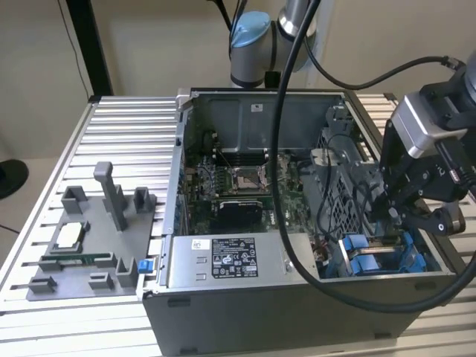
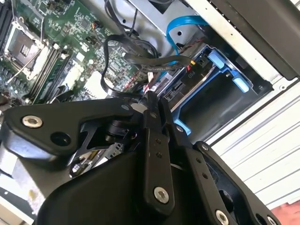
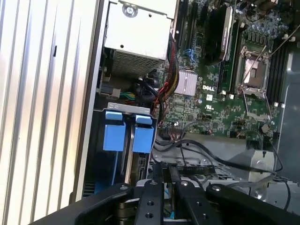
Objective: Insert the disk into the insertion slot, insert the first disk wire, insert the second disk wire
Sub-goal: 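Insert the second disk wire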
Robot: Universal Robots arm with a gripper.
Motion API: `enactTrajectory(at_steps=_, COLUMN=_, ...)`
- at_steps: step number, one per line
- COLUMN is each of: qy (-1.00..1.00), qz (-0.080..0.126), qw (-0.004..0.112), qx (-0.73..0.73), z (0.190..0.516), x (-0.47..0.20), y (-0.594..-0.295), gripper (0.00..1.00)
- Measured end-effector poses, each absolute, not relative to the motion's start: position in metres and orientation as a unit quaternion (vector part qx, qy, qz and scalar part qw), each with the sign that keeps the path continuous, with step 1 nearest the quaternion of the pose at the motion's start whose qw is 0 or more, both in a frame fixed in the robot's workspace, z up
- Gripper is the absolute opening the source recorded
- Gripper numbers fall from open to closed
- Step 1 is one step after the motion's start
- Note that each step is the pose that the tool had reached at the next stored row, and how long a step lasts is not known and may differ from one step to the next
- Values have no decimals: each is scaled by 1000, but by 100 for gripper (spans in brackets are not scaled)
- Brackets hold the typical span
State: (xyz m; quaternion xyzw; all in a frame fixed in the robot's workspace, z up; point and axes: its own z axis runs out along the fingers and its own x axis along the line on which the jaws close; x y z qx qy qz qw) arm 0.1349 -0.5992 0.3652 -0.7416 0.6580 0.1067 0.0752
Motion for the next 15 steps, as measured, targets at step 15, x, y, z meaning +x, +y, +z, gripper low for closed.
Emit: enactTrajectory(at_steps=15, qy=675, qz=80, qw=53, qx=-732, z=355, x=133, y=-599, gripper=0)
